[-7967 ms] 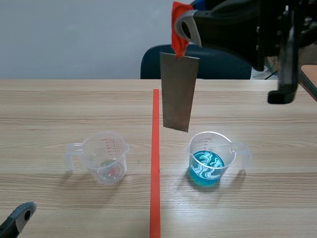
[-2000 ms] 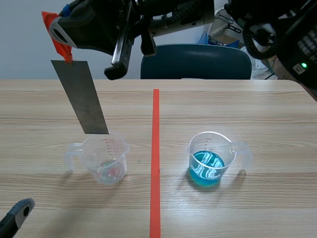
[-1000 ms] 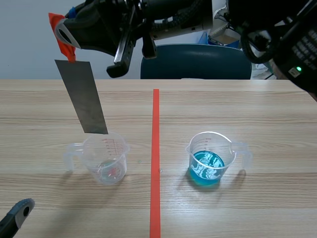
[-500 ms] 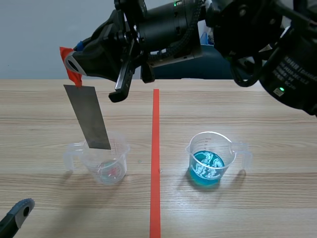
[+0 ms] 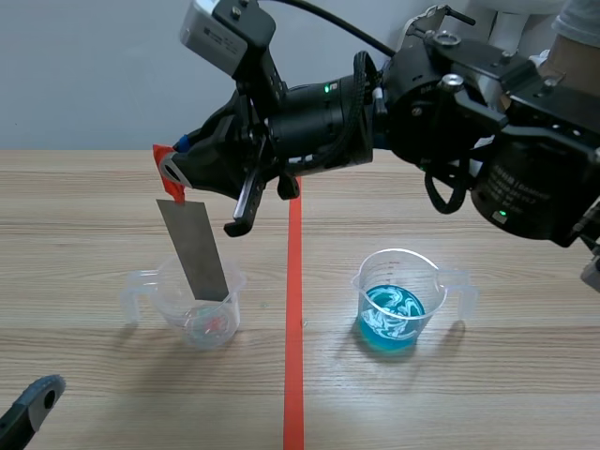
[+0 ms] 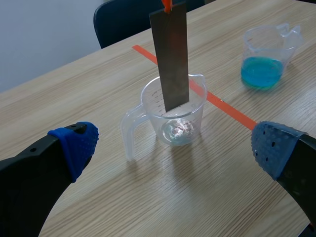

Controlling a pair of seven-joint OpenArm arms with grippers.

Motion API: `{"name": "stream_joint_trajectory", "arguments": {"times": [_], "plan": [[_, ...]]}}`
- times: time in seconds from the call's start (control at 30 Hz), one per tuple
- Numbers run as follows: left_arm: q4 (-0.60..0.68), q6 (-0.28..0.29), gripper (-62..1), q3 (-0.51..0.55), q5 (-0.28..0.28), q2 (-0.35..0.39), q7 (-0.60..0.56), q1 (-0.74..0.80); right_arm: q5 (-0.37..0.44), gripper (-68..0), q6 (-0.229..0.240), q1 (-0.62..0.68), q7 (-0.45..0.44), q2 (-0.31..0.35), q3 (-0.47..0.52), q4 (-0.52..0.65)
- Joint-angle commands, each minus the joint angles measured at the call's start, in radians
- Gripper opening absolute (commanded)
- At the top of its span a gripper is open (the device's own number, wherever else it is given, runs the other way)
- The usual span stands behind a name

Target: Do the redox reaction experiment

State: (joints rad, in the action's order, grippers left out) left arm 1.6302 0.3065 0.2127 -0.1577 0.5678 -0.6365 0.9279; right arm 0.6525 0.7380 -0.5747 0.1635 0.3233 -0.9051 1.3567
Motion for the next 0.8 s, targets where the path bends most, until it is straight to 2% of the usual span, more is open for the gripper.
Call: {"name": "stream_joint_trajectory", "arguments": {"times": [0.0,0.2,0.37,0.77], "plan": [[0.005,-0.003,1.4,0.003,-0.006,-0.002,-0.017,0.002,-0.003,-66.9,0.008,-0.018,-0.040,-0.011,-0.002,-0.008],[0.005,-0.003,1.4,0.003,-0.006,-0.002,-0.017,0.002,-0.093,-66.9,0.008,-0.018,-0.152,-0.019,-0.029,-0.082],[0.005,-0.003,1.4,0.003,-0.006,-0.002,-0.017,0.002,-0.149,-66.9,0.008,-0.018,-0.213,-0.019,-0.050,-0.106],[0.005,-0.003,1.4,0.003,-0.006,-0.002,-0.017,0.002,-0.205,-66.8,0.008,0.005,-0.222,-0.018,-0.058,-0.108]]}}
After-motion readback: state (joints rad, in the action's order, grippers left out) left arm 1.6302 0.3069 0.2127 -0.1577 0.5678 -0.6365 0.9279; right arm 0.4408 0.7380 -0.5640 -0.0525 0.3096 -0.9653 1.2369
